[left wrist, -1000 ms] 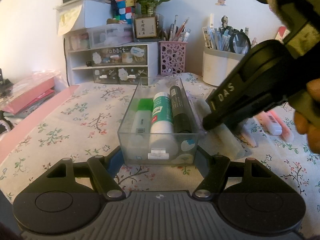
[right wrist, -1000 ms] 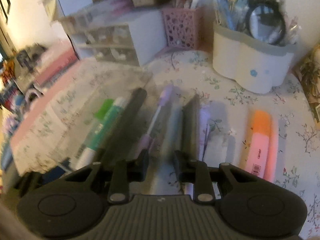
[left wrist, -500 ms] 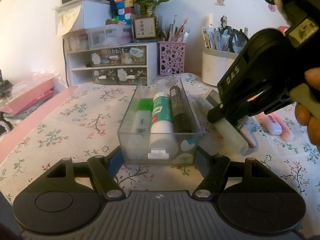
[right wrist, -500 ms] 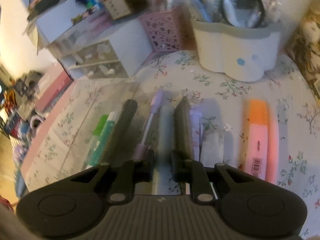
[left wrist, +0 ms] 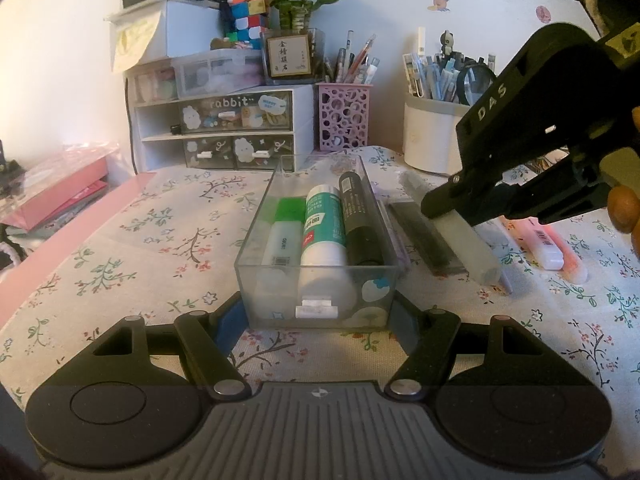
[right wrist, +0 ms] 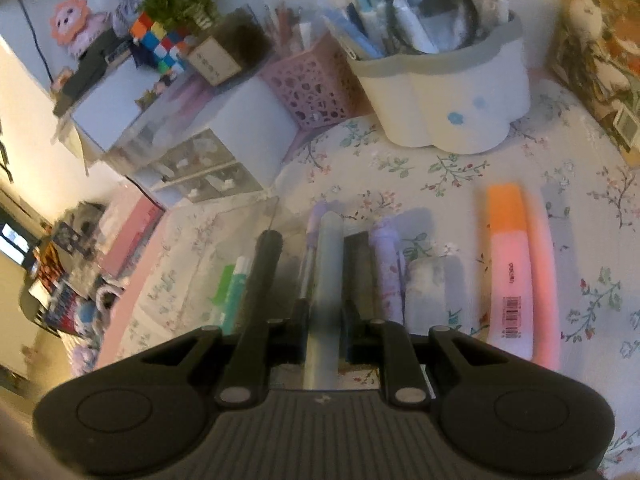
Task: Organize stationery
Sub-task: 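Lower the translucent white tube into the clear box and open the right tool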
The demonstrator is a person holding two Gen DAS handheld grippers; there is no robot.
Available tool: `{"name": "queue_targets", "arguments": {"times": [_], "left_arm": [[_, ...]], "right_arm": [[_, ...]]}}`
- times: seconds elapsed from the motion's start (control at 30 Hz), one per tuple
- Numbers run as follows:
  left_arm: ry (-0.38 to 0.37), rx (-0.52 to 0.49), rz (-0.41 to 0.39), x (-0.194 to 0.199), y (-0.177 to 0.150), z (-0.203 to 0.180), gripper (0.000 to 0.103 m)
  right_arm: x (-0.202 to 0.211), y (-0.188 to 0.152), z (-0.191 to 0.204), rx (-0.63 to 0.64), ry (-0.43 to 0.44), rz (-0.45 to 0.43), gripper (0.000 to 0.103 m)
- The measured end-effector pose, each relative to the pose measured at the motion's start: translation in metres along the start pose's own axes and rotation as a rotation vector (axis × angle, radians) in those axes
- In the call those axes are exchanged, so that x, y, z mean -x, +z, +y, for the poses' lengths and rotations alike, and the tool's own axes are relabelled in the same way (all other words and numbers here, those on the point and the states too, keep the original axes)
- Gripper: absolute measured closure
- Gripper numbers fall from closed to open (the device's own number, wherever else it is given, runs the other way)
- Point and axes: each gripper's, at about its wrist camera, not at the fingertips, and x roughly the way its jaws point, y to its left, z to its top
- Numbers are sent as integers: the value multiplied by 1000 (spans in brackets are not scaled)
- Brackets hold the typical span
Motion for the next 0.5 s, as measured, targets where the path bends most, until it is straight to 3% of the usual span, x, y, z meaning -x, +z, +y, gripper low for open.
{"name": "queue_targets", "arguments": {"times": [0.5], "left_arm": [[-2, -4, 2, -1, 1, -3, 31]], "right_arm": [[3, 13, 38, 3, 59, -16, 85]]}}
